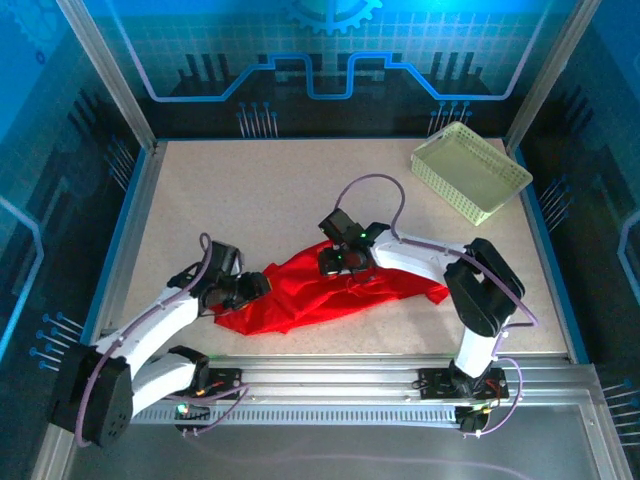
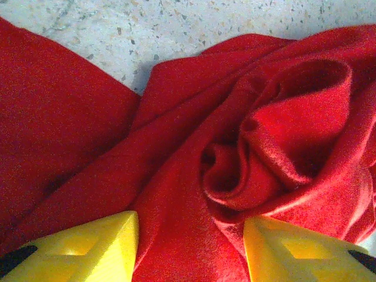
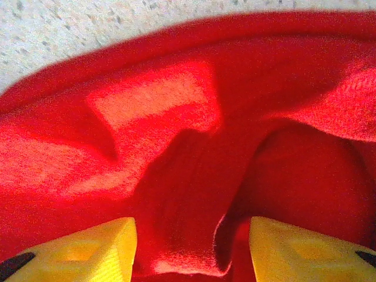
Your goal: Fold the inside-out t-shirt
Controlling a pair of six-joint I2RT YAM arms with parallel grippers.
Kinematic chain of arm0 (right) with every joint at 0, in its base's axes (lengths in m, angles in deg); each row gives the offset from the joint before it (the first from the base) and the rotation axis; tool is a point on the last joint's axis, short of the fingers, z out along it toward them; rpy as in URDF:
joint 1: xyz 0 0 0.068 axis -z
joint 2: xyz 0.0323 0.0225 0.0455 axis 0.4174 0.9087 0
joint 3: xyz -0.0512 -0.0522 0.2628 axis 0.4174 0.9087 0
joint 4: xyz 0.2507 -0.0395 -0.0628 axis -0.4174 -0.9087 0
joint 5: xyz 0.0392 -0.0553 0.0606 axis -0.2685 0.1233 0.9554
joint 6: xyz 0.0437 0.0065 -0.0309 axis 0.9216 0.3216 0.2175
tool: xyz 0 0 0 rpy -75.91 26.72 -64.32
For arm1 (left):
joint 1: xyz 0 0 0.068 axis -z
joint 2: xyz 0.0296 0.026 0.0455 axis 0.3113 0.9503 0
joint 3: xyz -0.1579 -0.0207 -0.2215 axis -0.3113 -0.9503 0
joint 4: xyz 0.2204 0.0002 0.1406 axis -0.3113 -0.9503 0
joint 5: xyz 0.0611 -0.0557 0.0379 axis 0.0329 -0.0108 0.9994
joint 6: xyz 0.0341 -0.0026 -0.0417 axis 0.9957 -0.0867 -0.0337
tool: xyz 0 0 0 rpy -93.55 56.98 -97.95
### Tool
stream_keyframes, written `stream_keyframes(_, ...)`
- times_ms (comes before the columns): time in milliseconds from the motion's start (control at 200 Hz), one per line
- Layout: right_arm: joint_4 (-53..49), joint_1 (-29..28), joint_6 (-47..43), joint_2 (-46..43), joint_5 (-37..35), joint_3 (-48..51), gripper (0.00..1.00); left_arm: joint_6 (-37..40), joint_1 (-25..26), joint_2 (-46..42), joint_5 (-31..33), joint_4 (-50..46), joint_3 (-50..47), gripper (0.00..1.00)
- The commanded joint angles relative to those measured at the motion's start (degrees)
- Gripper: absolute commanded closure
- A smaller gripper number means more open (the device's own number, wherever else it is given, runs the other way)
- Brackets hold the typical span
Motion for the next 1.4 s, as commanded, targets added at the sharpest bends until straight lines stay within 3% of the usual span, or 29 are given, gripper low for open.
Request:
stream_keyframes(0,-1.5,-0.8,0.2,1.2,-1.0,-1.6,0.49,0.7,0.5,2.1,-2.6,2.2,0.2,0.56)
stream_keyframes(50,-1.1,-1.0,-0.1,1.2,-0.2,-1.7,0.54,0.9,0.5,2.8,-2.0,1.7,0.8,0.61)
stream_keyframes(175,-1.2,-1.0,-0.8,0.9,0.2,-2.2,0.87,1.9,0.5,4.0,-0.6,0.2,2.5,0.76)
stream_keyframes(240,-2.1,-0.7,-1.5,-0.4,-2.1,-2.4,1.00,2.5,0.4,3.8,0.6,-0.9,3.4,0.86)
stream_keyframes(330,-3.3,0.4,-3.2,-3.7,-4.9,-2.9,1.00,3.8,0.1,2.6,3.4,-2.1,5.1,1.00)
stream_keyframes(590,-4.0,4.0,-7.8,-16.2,-8.1,-5.1,1.00,10.2,-2.0,0.4,9.2,-4.8,17.2,1.00)
stream_keyframes(775,-4.6,6.9,-10.2,-28.1,-11.4,-2.2,1.00,14.0,-2.0,-7.1,14.7,-5.4,24.0,1.00)
stream_keyframes(850,-4.9,8.1,-10.6,-33.1,-11.9,1.2,1.00,12.9,-2.0,-10.7,11.8,-2.8,22.2,1.00)
stream_keyframes(935,-5.8,8.6,-9.9,-38.3,-11.9,6.9,1.00,8.0,-1.5,-13.8,0.7,4.5,15.2,1.00)
stream_keyframes(990,-7.3,8.7,-7.6,-41.3,-11.9,11.4,1.00,4.6,0.4,-14.2,-2.5,6.7,10.5,1.00)
stream_keyframes(1176,-16.2,9.0,4.1,-46.7,-10.3,27.3,1.00,1.0,11.4,-10.0,1.6,-2.3,1.5,1.00)
stream_keyframes(1346,-16.5,9.0,10.9,-46.9,-6.3,36.1,1.00,-2.3,12.8,-7.3,1.1,-5.7,-2.0,1.00)
stream_keyframes(1396,-16.1,9.1,11.5,-45.8,-5.6,36.3,1.00,-2.1,12.7,-6.7,1.8,-7.3,-0.7,0.92)
